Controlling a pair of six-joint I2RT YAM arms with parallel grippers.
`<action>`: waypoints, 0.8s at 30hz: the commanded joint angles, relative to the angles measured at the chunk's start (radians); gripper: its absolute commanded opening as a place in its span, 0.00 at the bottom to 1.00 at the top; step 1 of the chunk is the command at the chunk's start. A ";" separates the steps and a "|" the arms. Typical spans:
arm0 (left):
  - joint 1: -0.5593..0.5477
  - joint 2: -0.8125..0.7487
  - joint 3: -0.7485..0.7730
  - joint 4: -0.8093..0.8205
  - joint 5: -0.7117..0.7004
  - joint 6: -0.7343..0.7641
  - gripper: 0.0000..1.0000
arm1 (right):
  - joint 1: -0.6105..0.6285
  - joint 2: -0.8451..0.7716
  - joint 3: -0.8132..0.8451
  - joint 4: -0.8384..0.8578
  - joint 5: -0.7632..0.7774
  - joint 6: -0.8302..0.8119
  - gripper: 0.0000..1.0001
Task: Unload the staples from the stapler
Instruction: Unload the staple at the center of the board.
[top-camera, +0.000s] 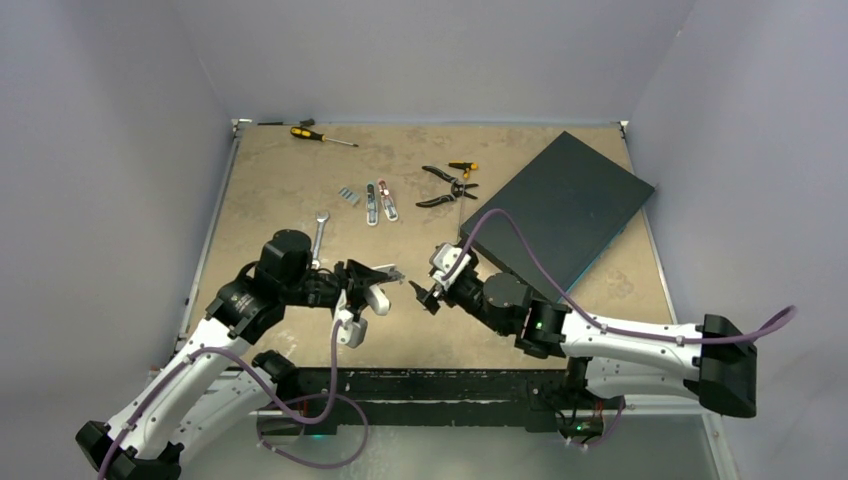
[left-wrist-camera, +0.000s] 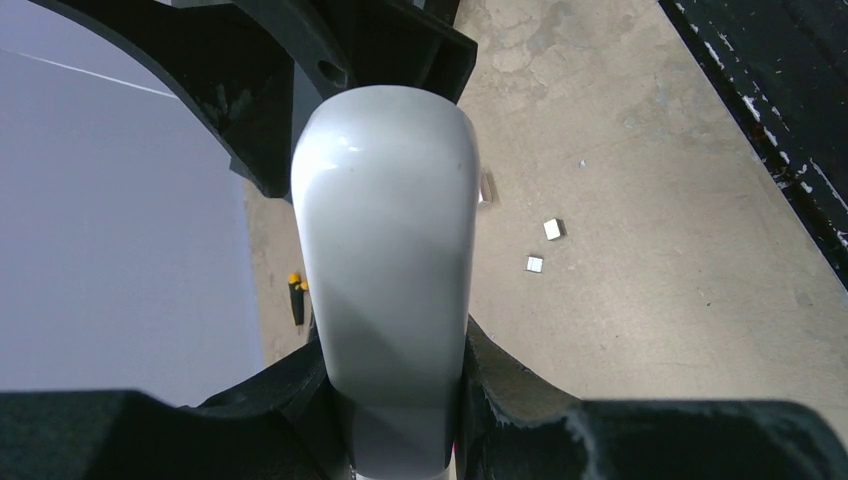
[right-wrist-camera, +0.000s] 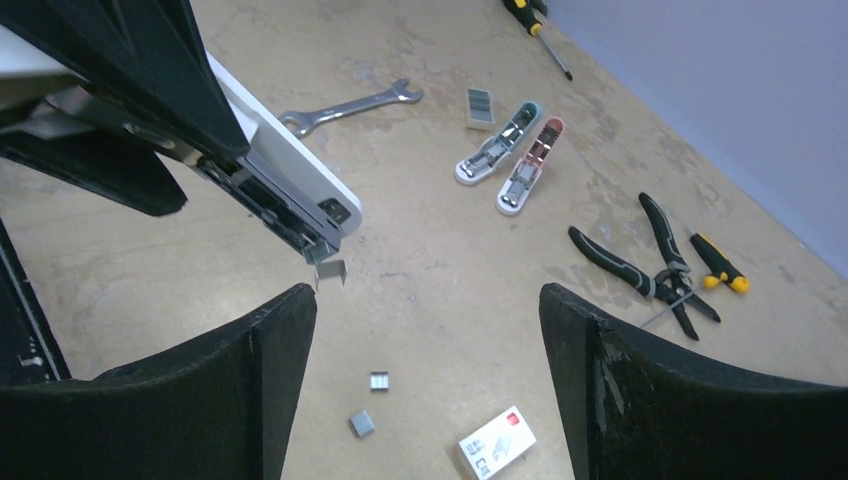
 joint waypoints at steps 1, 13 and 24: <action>-0.007 -0.001 0.044 0.017 0.027 0.027 0.00 | -0.006 0.036 0.002 0.180 -0.025 0.038 0.84; -0.013 -0.019 0.035 0.025 0.021 0.021 0.00 | -0.018 0.143 0.020 0.228 -0.068 0.037 0.84; -0.015 -0.024 0.032 0.027 0.009 0.018 0.00 | -0.019 0.210 0.073 0.025 0.196 0.009 0.81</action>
